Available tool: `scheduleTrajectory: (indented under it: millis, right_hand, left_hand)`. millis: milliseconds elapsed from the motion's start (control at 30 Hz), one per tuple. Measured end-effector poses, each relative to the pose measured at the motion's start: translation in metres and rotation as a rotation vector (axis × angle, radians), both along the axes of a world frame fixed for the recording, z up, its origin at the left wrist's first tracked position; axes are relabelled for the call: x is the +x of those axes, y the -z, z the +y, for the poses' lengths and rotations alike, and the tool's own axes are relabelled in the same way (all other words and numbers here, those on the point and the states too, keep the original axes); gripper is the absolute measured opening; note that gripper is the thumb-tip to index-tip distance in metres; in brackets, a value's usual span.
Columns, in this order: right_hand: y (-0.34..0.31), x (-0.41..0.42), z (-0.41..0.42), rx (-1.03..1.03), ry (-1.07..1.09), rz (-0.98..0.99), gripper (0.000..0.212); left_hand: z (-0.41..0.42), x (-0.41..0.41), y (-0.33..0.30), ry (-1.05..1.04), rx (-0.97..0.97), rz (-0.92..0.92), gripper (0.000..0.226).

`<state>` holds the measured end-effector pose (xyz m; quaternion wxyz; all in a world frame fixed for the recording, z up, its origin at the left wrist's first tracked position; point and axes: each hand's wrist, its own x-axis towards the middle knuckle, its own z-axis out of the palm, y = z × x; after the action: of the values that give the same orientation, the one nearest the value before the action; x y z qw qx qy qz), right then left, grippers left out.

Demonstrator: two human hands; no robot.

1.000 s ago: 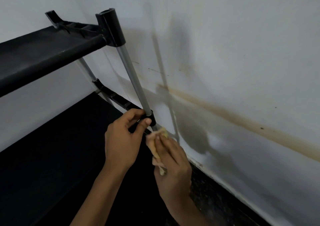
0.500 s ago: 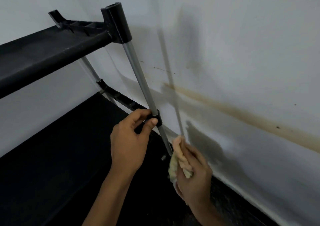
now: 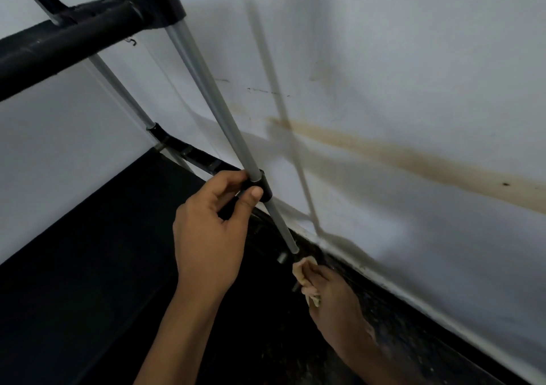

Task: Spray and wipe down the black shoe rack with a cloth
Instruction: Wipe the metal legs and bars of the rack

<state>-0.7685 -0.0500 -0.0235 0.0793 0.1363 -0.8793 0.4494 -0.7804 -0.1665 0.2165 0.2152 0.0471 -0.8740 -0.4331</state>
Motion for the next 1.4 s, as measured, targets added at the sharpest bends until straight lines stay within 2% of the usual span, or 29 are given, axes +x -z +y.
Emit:
scheduleTrajectory:
  millis: [67, 167, 233, 300, 400, 467, 500, 533, 600, 667, 700, 800, 867, 933, 1000, 1067, 1167, 1200, 1267, 1300, 1333, 1367, 1400]
  right_hand:
    - [-0.012, 0.010, 0.001, -0.111, 0.107, -0.004, 0.054]
    - [-0.050, 0.014, -0.013, -0.347, 0.233, 0.252, 0.051]
    - [-0.061, 0.006, -0.025, -0.313, 0.188, 0.396, 0.052]
    - [-0.043, -0.003, -0.032, -0.220, 0.172, 0.424, 0.053]
    - [0.009, 0.000, -0.020, -0.082, 0.109, 0.296, 0.075]
    - [0.027, 0.001, -0.002, -0.030, 0.013, 0.111, 0.089]
    - [0.033, 0.004, 0.008, -0.020, -0.019, 0.009, 0.088]
    - [0.032, 0.008, 0.015, -0.022, -0.026, -0.060, 0.076]
    - [0.024, 0.020, 0.025, -0.062, 0.071, -0.067, 0.046]
    - [0.015, 0.033, 0.030, -0.189, 0.131, -0.115, 0.045]
    - [0.009, 0.037, 0.030, -0.262, 0.156, -0.137, 0.052]
    - [-0.002, 0.036, 0.021, -0.401, 0.286, -0.022, 0.062]
    - [-0.015, 0.027, 0.006, -0.480, 0.332, 0.115, 0.058]
    - [-0.021, 0.015, -0.011, -0.516, 0.322, 0.241, 0.053]
    - [-0.010, 0.004, -0.029, -0.461, 0.211, 0.304, 0.060]
    - [0.023, 0.000, -0.035, -0.275, 0.156, 0.320, 0.064]
    - [0.060, 0.009, -0.027, 0.033, 0.057, 0.164, 0.076]
    - [0.063, 0.013, -0.028, 0.151, 0.074, 0.116, 0.070]
    - [0.050, 0.011, -0.033, 0.309, 0.077, -0.092, 0.040]
    - [0.040, 0.012, -0.028, 0.345, -0.001, -0.295, 0.023]
    - [0.029, 0.007, -0.025, 0.361, 0.048, -0.445, 0.012]
    - [0.029, 0.006, -0.021, 0.394, 0.108, -0.424, 0.014]
    - [0.026, 0.010, -0.015, 0.331, 0.083, -0.395, 0.022]
  left_hand:
    - [0.000, 0.001, -0.001, 0.007, -0.003, 0.017, 0.017]
    - [0.000, 0.002, -0.002, 0.013, -0.020, 0.036, 0.017]
    - [-0.001, 0.001, 0.000, 0.005, -0.024, 0.038, 0.016]
    - [0.000, 0.002, -0.001, 0.011, -0.012, 0.032, 0.015]
    - [0.002, 0.004, -0.004, 0.015, -0.016, 0.039, 0.015]
    - [0.001, 0.002, -0.002, 0.013, -0.042, 0.061, 0.017]
    - [0.003, 0.003, -0.001, 0.014, -0.044, 0.072, 0.018]
    - [0.005, 0.006, 0.001, 0.008, -0.077, 0.110, 0.021]
    - [0.005, 0.012, 0.012, -0.022, -0.309, 0.275, 0.026]
    - [0.004, 0.027, 0.043, 0.053, -0.556, 0.420, 0.024]
    - [0.004, 0.035, 0.061, 0.106, -0.583, 0.398, 0.021]
    - [0.004, 0.048, 0.098, 0.114, -0.426, 0.192, 0.028]
    - [0.007, 0.041, 0.101, 0.018, -0.134, -0.065, 0.046]
    - [0.007, 0.028, 0.105, 0.037, 0.056, -0.227, 0.059]
    - [0.007, 0.014, 0.108, 0.164, 0.079, -0.286, 0.048]
    - [0.008, 0.004, 0.108, 0.214, 0.118, -0.331, 0.034]
    - [0.003, -0.005, 0.111, 0.183, 0.054, -0.299, 0.021]
    - [0.001, -0.006, 0.112, 0.179, 0.038, -0.298, 0.019]
    - [-0.001, -0.009, 0.114, 0.184, 0.036, -0.313, 0.016]
    - [-0.002, -0.010, 0.114, 0.190, 0.041, -0.329, 0.015]
    - [-0.002, -0.010, 0.115, 0.196, 0.043, -0.343, 0.015]
    - [-0.003, -0.010, 0.116, 0.202, 0.041, -0.351, 0.015]
    - [-0.003, -0.010, 0.116, 0.206, 0.041, -0.350, 0.015]
